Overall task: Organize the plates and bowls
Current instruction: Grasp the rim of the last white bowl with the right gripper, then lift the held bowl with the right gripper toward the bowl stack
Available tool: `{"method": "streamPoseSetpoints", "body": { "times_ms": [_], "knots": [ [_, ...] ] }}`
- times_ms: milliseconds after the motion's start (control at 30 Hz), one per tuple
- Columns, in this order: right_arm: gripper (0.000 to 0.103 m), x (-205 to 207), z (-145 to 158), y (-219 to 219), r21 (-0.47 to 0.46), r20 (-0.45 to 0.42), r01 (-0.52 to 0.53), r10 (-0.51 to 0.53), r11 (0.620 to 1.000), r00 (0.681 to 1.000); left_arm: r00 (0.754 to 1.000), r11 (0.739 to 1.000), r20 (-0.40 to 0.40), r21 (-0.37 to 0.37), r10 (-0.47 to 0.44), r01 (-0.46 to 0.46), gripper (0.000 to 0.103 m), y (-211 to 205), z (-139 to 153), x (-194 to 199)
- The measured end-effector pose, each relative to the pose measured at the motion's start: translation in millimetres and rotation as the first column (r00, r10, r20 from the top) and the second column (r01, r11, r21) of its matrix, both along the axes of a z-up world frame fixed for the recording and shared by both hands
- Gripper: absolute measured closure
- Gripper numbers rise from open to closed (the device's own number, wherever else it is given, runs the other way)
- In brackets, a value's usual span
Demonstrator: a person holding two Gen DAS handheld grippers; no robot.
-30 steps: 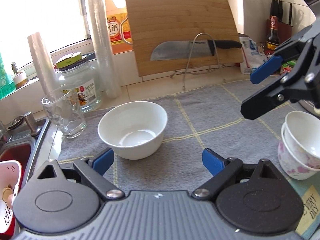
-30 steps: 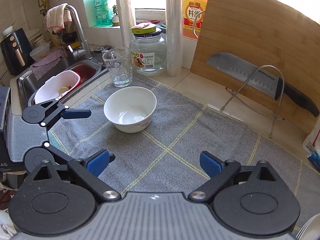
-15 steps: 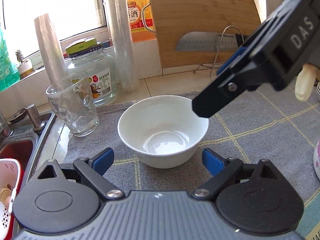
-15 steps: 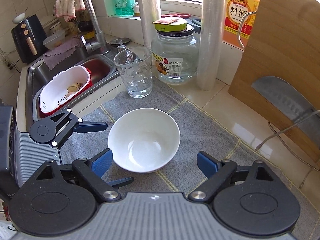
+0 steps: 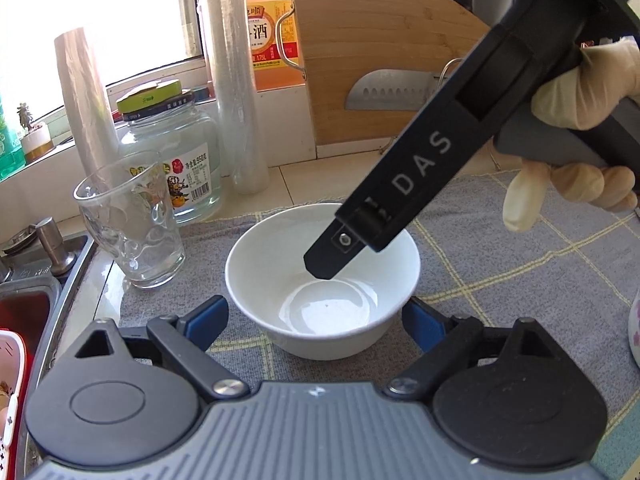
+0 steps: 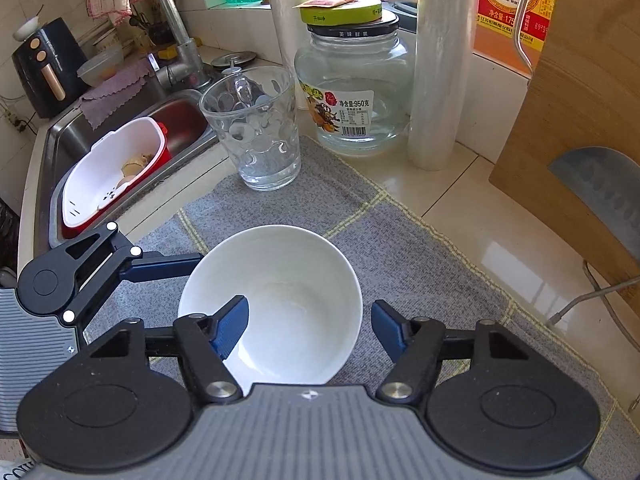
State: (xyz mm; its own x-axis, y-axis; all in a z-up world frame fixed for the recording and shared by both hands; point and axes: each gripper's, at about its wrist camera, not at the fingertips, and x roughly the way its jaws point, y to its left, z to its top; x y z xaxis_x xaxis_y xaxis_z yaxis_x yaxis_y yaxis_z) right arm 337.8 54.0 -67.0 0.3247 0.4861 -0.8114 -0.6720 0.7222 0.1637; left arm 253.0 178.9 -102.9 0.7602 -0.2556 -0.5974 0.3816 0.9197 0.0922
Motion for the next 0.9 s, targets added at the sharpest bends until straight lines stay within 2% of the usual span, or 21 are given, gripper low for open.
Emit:
{"method": "streamPoseSetpoints", "body": {
  "times_ms": [367, 900],
  "knots": [
    [0.04, 6.4, -4.4, 2.9, 0.014, -0.024, 0.006, -0.005, 1.0, 1.0, 1.0, 1.0, -0.001, -0.016, -0.012, 0.012, 0.011, 0.2, 0.9, 3.2],
    [0.04, -6.1, 3.9, -7.3, 0.028, -0.028, 0.026, -0.025, 0.999, 0.999, 1.0, 0.999, -0.014, -0.019, -0.029, 0.028, 0.011, -5.5, 10.9, -6.1]
  ]
}}
